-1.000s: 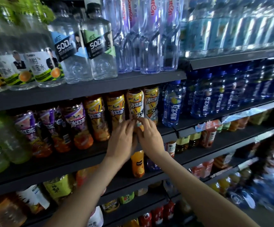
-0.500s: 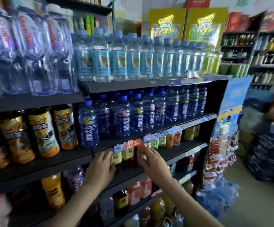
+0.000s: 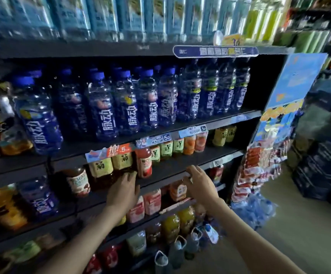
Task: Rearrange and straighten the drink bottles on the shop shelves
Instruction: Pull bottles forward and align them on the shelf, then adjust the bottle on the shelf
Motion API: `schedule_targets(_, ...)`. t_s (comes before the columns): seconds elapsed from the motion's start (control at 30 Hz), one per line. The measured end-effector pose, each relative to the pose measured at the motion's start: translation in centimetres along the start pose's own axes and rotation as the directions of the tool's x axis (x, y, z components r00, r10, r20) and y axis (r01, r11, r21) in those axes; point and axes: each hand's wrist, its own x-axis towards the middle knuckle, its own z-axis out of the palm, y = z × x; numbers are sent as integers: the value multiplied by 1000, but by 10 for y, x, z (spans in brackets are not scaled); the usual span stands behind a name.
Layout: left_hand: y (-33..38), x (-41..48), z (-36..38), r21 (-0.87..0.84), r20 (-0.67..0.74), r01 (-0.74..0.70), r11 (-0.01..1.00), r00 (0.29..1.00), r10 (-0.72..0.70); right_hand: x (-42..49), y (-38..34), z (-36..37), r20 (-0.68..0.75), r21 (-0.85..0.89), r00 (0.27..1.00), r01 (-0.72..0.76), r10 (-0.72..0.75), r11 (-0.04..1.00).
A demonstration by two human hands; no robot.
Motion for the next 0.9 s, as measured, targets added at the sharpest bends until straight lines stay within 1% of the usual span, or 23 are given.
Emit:
schedule_targets(0.07,6,15,17,10,3,1,1000,1000,-1,19,16,6,59,-6,998,-22,22,1000)
schedule_targets(0.17,16,35,35,9,-29,57,998,998,-57,51,29,17,126,-1,992,-22,22,1000)
schedule_targets(0.23,23,44,46,-16,-24,118,993,993,-118,67,35,26,149,13,989,-14,12,1000)
schedule_targets(0.33,24,54,65,22,28,197,980,980,-198,80,46,48,191,76,981,-35,20,996)
schedule_targets(0.4,19,58,78,18,28,234,972,972,-234,83,52,70,235,114,972,-36,8,993)
schedule_targets(0.47,10,63,93,31,13,286,958,958,-287,90,52,94,261,167,965,-22,-23,986)
schedule_targets(0.53,-1,68,109,24,7,342,939,940,-342,103,44,120,248,246,965,26,-89,969)
schedule_targets(0.6,-11,74,123,-97,-28,347,933,936,-351,121,28,146,222,350,964,58,-143,935)
schedule_targets(0.67,-19,82,134,-293,-77,279,914,946,-314,136,10,170,179,490,969,61,-169,869)
schedule_targets(0.73,-24,90,142,-410,-169,202,889,941,-292,146,-1,188,127,597,976,68,-178,799)
schedule_targets(0.8,-25,93,148,-481,-229,180,858,919,-321,153,-5,201,91,637,981,74,-171,767)
schedule_targets(0.9,-22,92,150,-592,-217,185,784,900,-377,155,-2,206,66,625,987,75,-149,777)
